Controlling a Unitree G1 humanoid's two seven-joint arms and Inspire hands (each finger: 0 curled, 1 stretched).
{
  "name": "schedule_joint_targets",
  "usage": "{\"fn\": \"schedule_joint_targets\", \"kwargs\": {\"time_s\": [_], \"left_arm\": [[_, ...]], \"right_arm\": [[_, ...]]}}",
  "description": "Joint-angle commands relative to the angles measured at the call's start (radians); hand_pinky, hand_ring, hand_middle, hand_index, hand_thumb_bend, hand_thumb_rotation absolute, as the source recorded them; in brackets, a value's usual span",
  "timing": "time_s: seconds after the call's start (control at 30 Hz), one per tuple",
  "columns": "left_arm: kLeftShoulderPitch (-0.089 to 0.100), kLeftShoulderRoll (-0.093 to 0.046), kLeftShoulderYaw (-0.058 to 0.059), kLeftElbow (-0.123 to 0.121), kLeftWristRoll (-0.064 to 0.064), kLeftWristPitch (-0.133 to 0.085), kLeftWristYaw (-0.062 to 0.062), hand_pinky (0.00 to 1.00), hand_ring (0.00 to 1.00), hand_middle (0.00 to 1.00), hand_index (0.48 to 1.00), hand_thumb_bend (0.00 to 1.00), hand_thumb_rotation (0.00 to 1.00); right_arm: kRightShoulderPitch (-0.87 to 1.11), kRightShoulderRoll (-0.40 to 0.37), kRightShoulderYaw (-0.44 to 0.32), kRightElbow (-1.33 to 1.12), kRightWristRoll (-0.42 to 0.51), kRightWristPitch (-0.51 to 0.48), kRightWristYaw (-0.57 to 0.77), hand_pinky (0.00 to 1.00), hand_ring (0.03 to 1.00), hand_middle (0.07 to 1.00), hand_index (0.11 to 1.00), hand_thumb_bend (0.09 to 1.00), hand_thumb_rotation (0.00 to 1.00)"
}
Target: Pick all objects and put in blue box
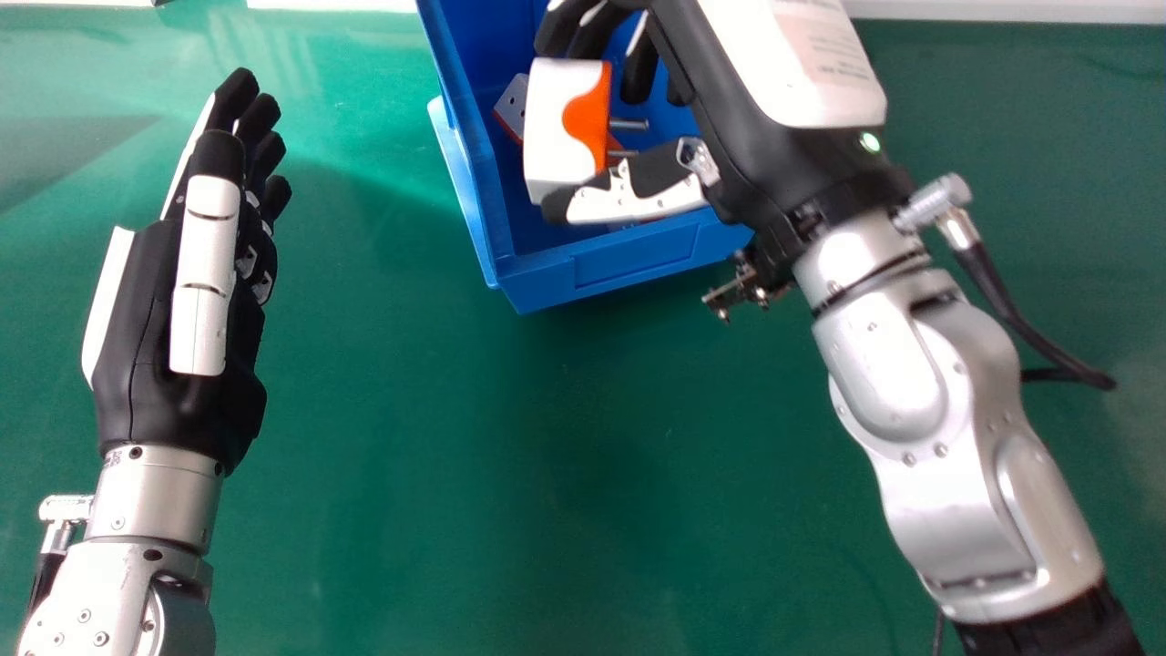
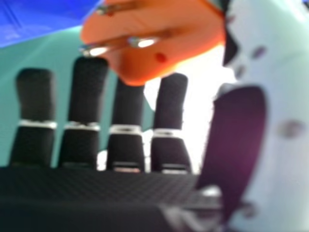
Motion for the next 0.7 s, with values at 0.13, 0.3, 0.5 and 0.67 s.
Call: {"fn": "schedule_joint_targets", "kwargs": {"time_s": [0.13, 0.3, 0.5, 0.67], "left_arm": [[-0.004, 0.004, 0.004, -0.035, -0.003, -0.011, 0.006, 0.99, 0.97, 0.96, 0.944, 0.64, 0.90], [-0.004, 0.008, 0.001, -0.041, 0.007, -0.008, 0.012, 0.99, 0.97, 0.96, 0.937, 0.64, 0.90], [-0.008, 0.010, -0.007, -0.055, 0.018, -0.001, 0.019, 0.99, 0.97, 0.96, 0.934, 0.64, 0.91], [-0.009, 0.009, -0.006, -0.060, 0.013, 0.004, 0.022, 0.99, 0.97, 0.96, 0.932, 0.64, 0.91]], "right_arm": [[-0.117, 0.034, 0.012, 0.107, 0.014, 0.039, -0.018, 0.30, 0.417, 0.522, 0.532, 0.489, 0.00], [-0.180, 0.054, 0.023, 0.245, 0.011, 0.039, -0.080, 0.30, 0.418, 0.515, 0.529, 0.490, 0.00], [-0.246, 0.077, 0.036, 0.436, 0.028, 0.023, -0.158, 0.31, 0.419, 0.510, 0.527, 0.491, 0.00], [-0.271, 0.070, 0.059, 0.558, 0.036, -0.016, -0.221, 0.31, 0.421, 0.513, 0.526, 0.491, 0.00]]}}
